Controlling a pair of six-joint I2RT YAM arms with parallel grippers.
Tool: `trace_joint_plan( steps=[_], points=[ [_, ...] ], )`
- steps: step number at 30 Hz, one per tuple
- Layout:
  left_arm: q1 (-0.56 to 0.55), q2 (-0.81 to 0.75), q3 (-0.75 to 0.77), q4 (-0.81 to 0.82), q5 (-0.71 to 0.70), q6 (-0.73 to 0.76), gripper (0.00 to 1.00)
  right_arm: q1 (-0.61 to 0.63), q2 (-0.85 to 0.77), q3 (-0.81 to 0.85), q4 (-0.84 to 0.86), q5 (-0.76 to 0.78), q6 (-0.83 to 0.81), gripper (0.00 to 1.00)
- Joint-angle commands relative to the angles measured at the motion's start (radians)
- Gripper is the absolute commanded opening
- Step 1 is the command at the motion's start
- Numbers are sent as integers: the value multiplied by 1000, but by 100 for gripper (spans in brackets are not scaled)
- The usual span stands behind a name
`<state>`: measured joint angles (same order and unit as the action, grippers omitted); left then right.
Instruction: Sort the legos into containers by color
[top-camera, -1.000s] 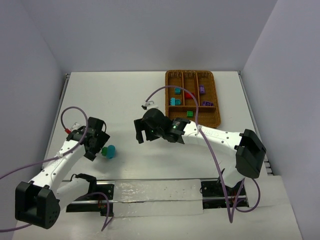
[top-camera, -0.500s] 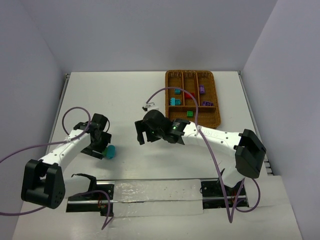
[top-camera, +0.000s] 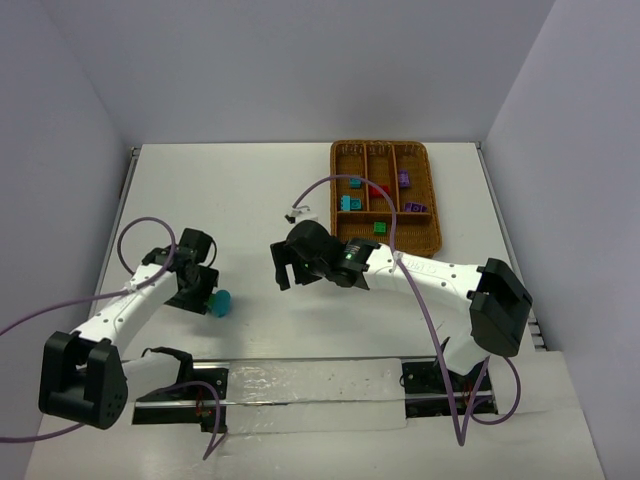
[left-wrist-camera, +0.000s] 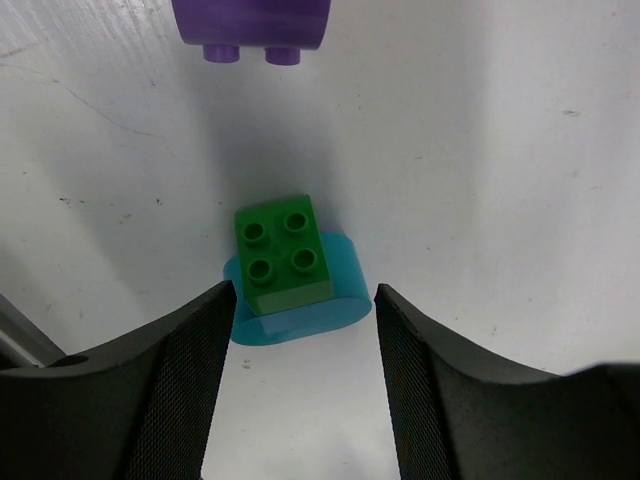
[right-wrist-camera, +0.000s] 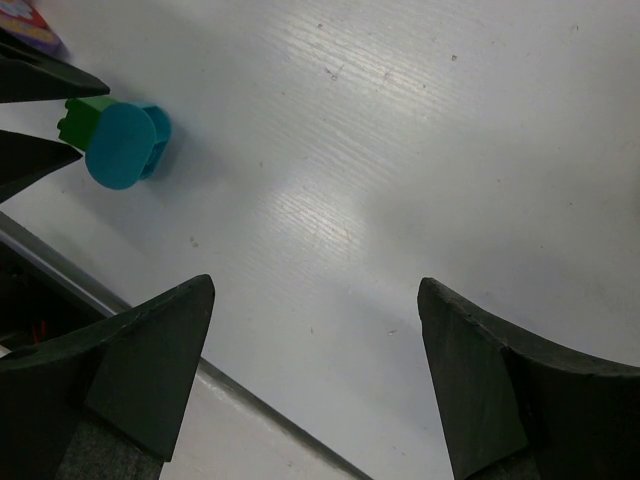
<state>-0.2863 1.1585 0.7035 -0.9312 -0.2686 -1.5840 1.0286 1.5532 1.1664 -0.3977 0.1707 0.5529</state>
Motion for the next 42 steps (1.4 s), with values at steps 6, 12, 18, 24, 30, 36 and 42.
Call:
trace_joint_plan(
  steps=[6,12,18,24,30,36,42],
  points=[
    [6,37,-30,43,3,18,55,-1,5,19,11,10,-2,90],
    [6,47,-32,50,5,32,25,1,8,22,10,9,1,90],
    [6,35,58,117,34,201,0,0,-10,29,-9,23,-3,90],
    [4,-55,189,353,264,554,0,-33,-112,-9,25,-24,-52,90],
    [4,-33,298,420,467,596,0,-108,-260,-101,191,-235,-58,90],
    [4,-49,281,531,600,554,0,-108,-225,-79,281,-322,-36,91],
    [4,-60,313,516,630,573,0,-108,-175,-47,363,-362,-29,92]
  ],
)
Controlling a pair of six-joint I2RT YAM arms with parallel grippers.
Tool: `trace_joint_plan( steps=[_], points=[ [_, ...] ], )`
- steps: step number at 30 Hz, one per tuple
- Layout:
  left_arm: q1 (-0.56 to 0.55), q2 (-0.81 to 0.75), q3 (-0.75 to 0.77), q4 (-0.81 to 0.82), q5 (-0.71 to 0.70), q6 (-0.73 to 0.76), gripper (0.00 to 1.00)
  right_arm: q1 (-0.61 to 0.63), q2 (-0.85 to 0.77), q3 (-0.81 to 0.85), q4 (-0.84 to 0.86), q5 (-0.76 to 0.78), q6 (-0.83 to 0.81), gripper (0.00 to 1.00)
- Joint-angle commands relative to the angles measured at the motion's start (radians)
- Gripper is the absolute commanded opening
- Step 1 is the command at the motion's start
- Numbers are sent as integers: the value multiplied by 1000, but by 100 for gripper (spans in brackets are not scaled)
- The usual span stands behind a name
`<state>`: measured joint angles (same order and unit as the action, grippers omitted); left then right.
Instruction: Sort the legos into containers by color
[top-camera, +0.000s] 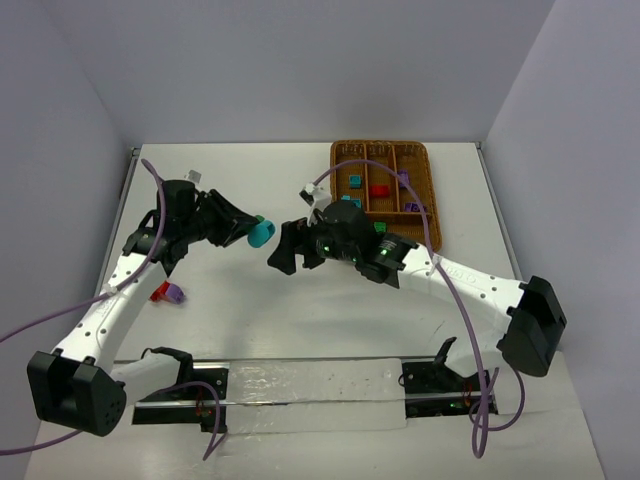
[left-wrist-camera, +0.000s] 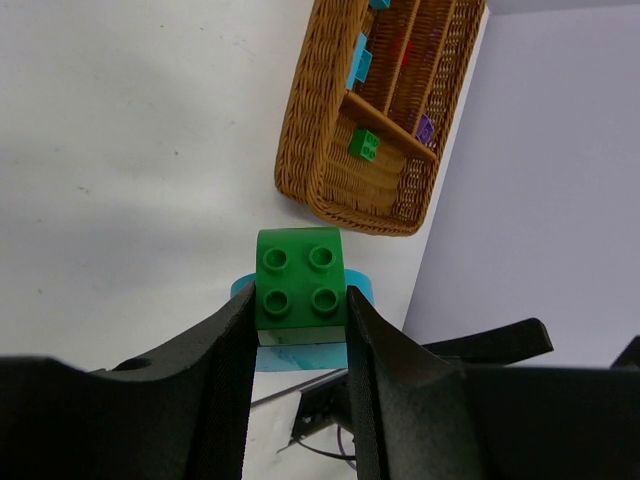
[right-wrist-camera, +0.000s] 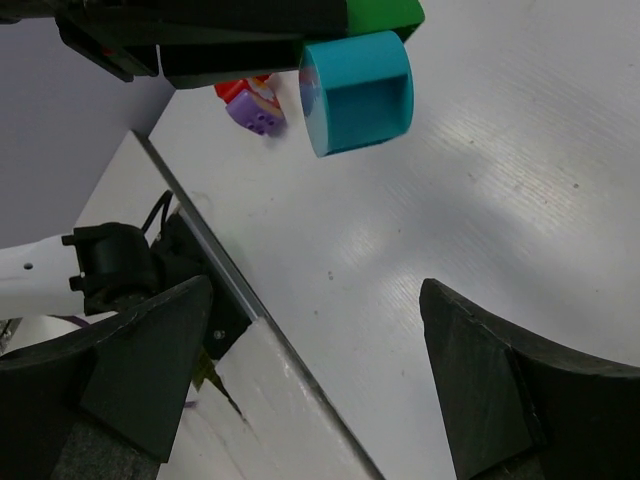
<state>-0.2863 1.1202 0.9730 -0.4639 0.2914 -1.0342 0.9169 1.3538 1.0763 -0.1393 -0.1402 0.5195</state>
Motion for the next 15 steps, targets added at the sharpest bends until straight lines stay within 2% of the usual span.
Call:
trace_joint_plan(
  steps=[1,10,15],
  points=[
    [4,-28,46,46,72,26,0,4,34,52,106,-47,5,92],
    [4,-52,66,21,84,39,0,2,133,130,127,9,5,91],
    [4,-62,60,14,87,39,0,3,181,164,163,4,13,85]
  ],
)
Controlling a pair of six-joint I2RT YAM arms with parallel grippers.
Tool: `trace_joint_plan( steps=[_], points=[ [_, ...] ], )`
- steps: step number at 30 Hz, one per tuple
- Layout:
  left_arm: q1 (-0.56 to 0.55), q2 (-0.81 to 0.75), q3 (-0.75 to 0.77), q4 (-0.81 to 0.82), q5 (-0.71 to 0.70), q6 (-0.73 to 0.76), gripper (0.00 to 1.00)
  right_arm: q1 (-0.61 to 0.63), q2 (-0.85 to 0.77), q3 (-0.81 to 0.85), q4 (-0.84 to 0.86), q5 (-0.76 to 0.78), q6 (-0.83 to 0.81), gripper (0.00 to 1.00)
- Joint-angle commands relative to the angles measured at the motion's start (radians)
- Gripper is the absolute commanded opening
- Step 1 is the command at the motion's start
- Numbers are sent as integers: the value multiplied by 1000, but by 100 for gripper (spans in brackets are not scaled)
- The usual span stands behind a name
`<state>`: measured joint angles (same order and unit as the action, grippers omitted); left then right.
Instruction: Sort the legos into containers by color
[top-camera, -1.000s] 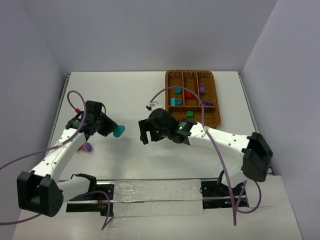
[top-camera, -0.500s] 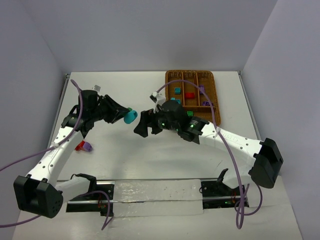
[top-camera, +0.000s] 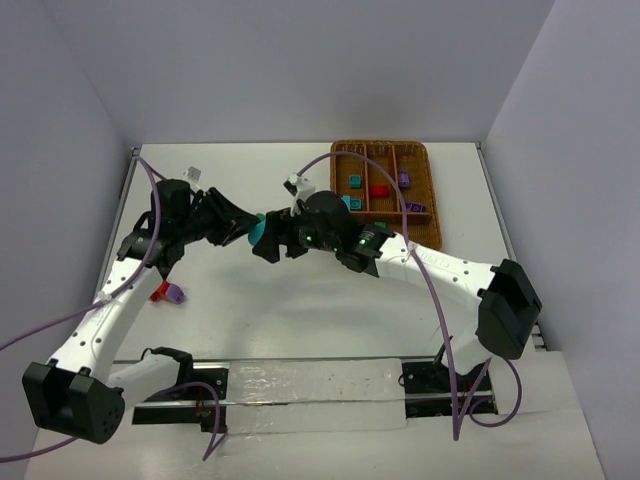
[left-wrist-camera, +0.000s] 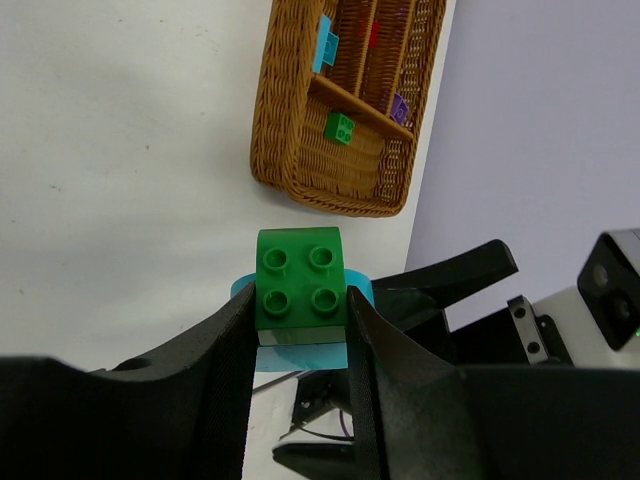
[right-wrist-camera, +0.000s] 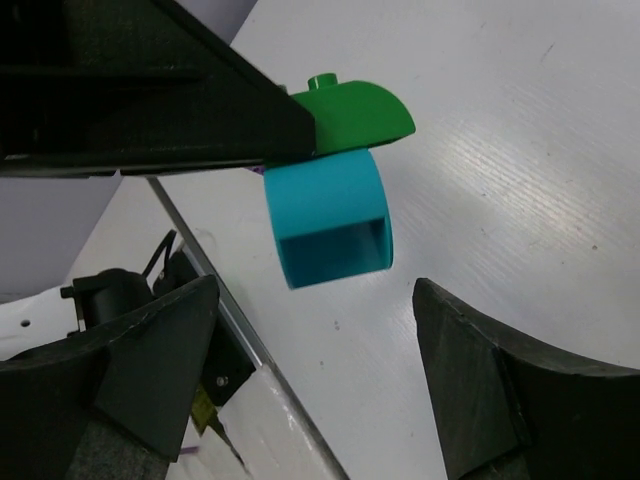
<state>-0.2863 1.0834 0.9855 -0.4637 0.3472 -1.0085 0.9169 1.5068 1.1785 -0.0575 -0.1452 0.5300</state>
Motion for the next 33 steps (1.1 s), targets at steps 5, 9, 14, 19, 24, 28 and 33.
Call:
trace_joint_plan(
  steps=[5,9,14,19,24,28,33],
  points=[
    [4,-34,36,19,39,15,0,3,59,81,113,-13,19,72],
    [4,-36,36,17,44,22,0,3,59,59,165,-17,35,62],
    [4,-39,35,4,50,34,0,2,48,26,228,-9,54,43],
    [4,-41,37,1,56,40,0,0,49,11,240,-9,59,12],
    [6,-33,58,-21,35,50,0,-1,23,-57,275,1,64,0],
    [12,-19,82,-30,24,59,0,-1,-3,-123,297,1,56,0],
    [24,-4,94,-27,19,60,0,0,-38,-179,269,1,42,0]
  ],
)
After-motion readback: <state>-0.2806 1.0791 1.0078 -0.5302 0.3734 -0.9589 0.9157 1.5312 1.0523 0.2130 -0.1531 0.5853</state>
